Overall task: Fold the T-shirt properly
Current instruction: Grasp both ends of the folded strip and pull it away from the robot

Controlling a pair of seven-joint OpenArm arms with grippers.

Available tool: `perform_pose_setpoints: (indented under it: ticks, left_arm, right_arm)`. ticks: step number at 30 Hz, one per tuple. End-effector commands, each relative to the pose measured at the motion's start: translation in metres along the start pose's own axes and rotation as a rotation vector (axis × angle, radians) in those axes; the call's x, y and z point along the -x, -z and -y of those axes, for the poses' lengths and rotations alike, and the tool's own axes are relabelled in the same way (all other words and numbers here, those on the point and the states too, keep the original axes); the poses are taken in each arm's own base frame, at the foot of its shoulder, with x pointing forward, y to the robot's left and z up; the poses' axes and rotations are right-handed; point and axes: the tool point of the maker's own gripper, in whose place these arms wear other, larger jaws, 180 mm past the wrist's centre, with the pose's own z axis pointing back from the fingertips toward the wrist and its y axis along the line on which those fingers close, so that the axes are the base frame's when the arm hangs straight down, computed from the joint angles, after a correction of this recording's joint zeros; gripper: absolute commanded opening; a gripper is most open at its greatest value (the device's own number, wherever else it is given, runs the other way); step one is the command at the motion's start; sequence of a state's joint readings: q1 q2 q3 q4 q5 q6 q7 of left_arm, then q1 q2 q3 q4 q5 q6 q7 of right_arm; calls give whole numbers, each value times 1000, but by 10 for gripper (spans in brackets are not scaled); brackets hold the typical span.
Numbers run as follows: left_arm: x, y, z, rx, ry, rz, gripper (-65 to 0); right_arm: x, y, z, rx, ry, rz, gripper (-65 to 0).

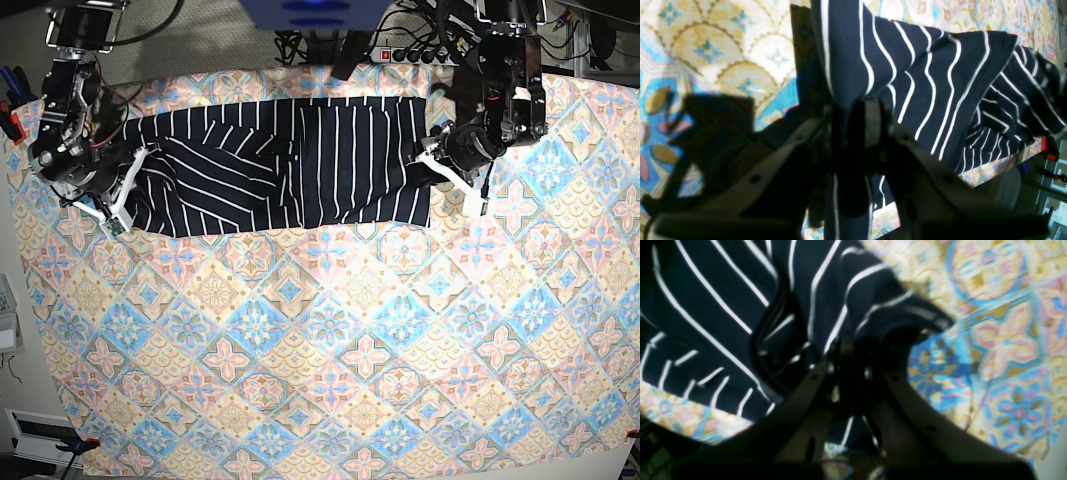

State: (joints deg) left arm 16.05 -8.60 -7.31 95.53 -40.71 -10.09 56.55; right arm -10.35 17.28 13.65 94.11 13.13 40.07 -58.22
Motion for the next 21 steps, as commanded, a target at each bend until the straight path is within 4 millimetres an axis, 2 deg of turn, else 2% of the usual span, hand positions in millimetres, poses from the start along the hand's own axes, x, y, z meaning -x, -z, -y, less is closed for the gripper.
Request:
perform_pose_setpoints:
  ticks: [1,3,6,8,13,17,21]
  left_arm:
    - [-12,-5,6,19,20,37,-545]
    - [-10,-7,8,23,28,38,-545]
    - [-13,-10,9,29,55,40,-545]
    - [-13,-10,9,29,57,40,-546]
    - [-12,-10,8,27,60,38,-546]
    - [-12,-10,8,27,60,38,-545]
    - [-12,-10,8,27,60,38,-545]
  right_arm:
    - [-2,-2,13,35,-14,3,-594]
    - [8,4,15,33,0,-23,-527]
    - [5,5,18,36,7,-13,-423]
    - [10,1,26,58,32,-14,-381]
    - [14,-4,35,79,48,-20,-356]
    - [17,-1,33,70,53,-29,-347]
    - [22,7,24,9,115,-16,-307]
